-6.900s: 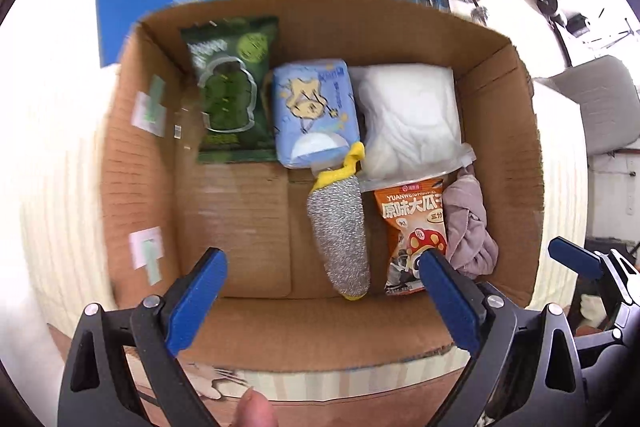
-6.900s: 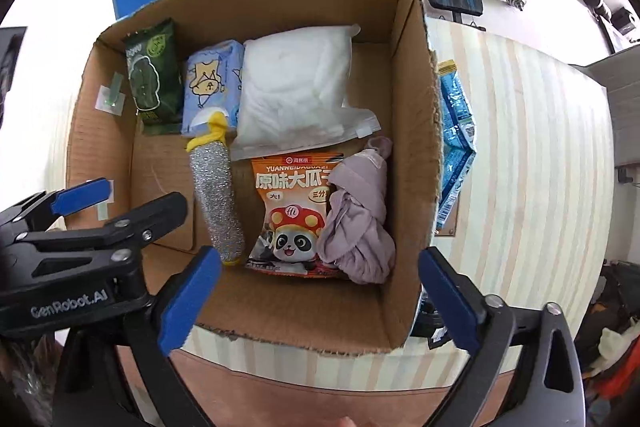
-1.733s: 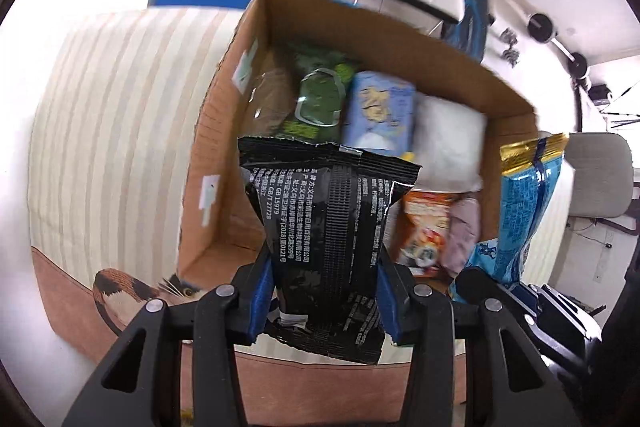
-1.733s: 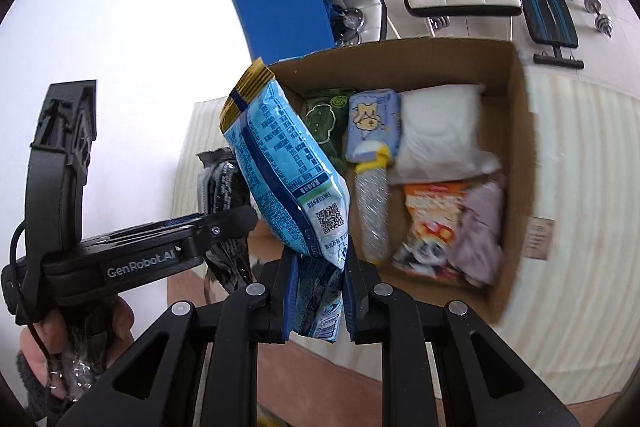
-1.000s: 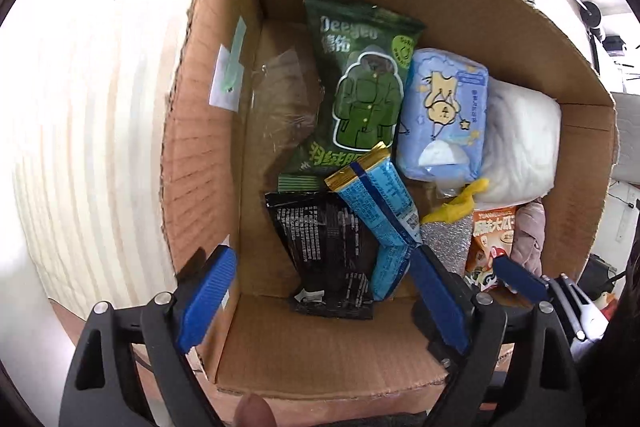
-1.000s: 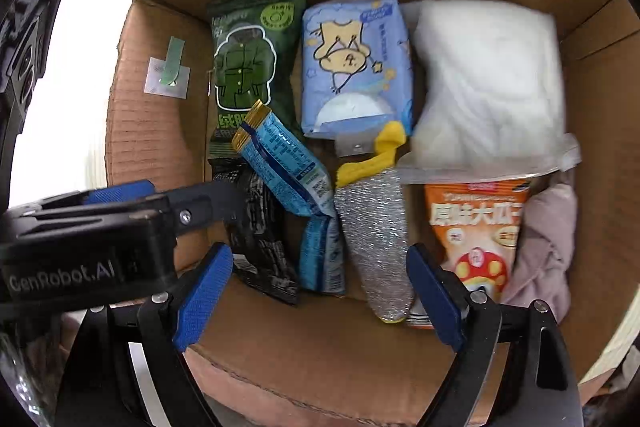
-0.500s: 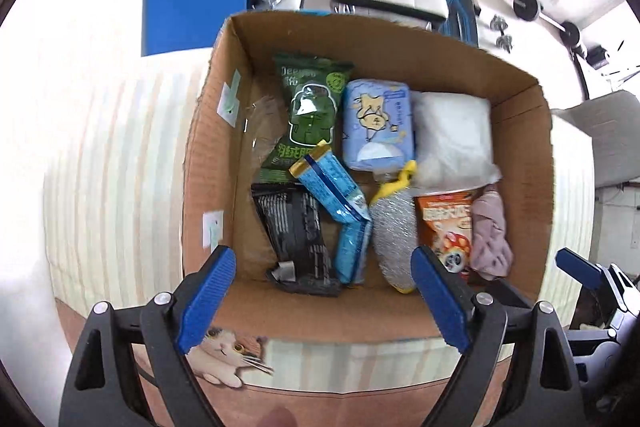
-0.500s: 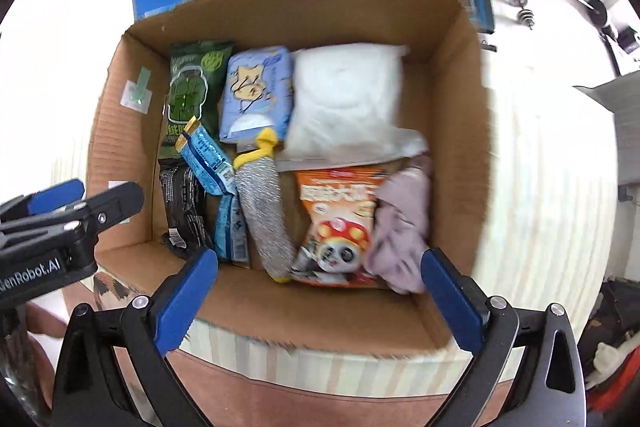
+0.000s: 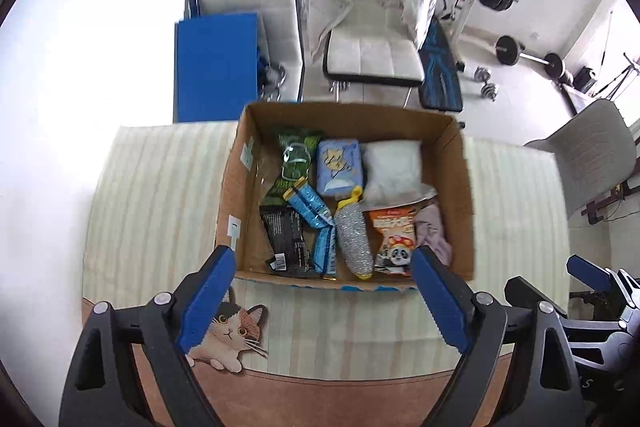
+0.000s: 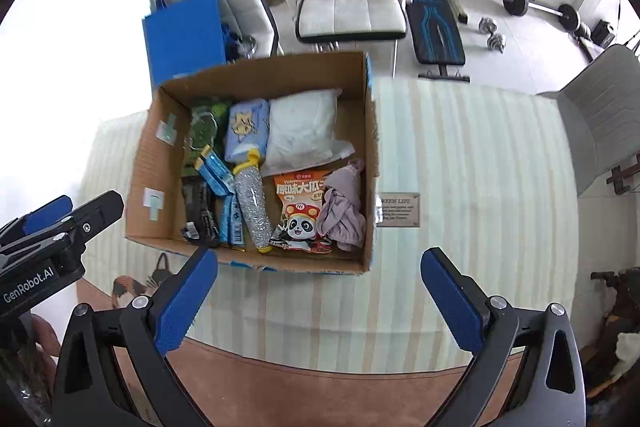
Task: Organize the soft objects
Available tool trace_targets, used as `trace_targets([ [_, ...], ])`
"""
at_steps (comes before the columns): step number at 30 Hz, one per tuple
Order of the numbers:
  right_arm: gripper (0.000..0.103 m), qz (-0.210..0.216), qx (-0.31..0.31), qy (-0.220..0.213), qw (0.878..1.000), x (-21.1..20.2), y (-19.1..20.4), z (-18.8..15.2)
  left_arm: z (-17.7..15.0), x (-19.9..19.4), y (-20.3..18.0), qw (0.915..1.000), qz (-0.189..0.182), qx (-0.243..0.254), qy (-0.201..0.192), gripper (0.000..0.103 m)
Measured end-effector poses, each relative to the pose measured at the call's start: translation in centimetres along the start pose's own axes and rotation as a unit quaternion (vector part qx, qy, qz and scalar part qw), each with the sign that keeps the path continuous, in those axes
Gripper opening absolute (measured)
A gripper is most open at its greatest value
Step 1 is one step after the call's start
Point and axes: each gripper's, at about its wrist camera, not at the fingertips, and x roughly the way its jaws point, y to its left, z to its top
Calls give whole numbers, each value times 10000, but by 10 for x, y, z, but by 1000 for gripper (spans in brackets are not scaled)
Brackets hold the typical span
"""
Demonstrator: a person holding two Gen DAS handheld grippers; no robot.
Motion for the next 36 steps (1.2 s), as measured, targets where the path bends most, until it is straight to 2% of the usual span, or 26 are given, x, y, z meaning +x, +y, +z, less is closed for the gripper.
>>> trace_targets([
  [9, 103, -76, -228, -924, 9954, -136, -4, -51, -37, -108, -11, 9975, -45, 32, -698, 90],
  [14, 103, -105, -387, -1432, 9889, -197, 2, -78, -57, -148, -14, 9962, -58, 74, -864, 90],
  [18, 103, -306, -488, -1804, 9819, -236, 8, -99, -73, -167, -16, 9962, -101, 111, -860, 90],
  [22, 103, -252, -475, -1914, 9800, -260, 9, -112, -84, -184, -14, 9956, -151, 7, -930, 90],
  [25, 103, -310, -457, -1974, 9788, -272, 8, -120, -89, -194, -13, 9942, -52, -20, -1075, 90],
  [29, 103, -412, -398, -2053, 9770, -281, 5, -127, -94, -203, -14, 9926, 75, 0, -1214, 90],
  [36, 103, -641, -308, -2161, 9738, -289, 1, -131, -99, -206, -14, 9921, -10, -25, -1255, 90],
])
